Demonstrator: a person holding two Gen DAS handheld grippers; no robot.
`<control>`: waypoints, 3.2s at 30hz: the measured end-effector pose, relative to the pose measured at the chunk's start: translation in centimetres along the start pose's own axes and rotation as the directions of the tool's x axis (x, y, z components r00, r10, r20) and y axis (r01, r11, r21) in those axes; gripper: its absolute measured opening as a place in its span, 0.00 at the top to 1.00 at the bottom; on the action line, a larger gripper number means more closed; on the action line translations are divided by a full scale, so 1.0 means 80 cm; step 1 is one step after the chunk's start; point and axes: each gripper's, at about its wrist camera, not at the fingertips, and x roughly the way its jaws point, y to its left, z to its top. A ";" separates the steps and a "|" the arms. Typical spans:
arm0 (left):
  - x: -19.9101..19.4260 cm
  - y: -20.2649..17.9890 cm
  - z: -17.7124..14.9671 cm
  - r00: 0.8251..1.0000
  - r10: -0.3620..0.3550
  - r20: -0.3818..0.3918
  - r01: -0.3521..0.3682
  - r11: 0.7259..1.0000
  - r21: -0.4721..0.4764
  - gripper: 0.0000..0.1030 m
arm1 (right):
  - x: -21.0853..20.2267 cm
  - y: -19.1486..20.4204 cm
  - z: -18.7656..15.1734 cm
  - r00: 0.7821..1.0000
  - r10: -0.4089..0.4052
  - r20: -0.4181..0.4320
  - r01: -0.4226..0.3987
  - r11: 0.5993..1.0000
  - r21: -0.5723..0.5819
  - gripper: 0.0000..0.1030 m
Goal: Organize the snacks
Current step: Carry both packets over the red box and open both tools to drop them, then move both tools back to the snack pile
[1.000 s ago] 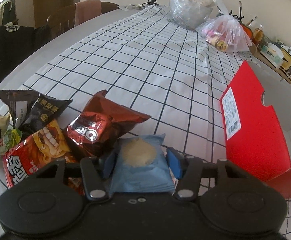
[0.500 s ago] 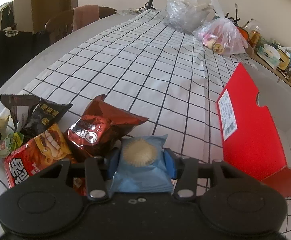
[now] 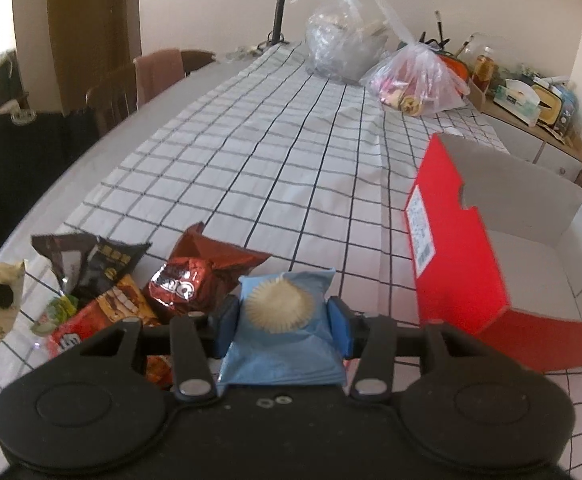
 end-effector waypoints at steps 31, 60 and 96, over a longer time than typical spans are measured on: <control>-0.034 -0.384 0.039 0.988 -0.140 0.064 0.113 0.943 0.313 0.65 | -0.078 -0.303 0.027 0.991 -0.015 0.130 -0.001 0.992 0.127 0.55; 0.111 -0.578 0.064 0.993 -0.004 -0.118 0.065 0.855 0.515 0.65 | 0.043 -0.389 0.017 0.985 0.088 -0.149 -0.084 0.996 0.035 0.55; 0.033 -0.550 0.042 0.993 -0.121 -0.005 0.109 0.875 0.471 0.43 | -0.041 -0.395 0.030 0.980 0.200 0.003 -0.200 0.978 0.054 0.32</control>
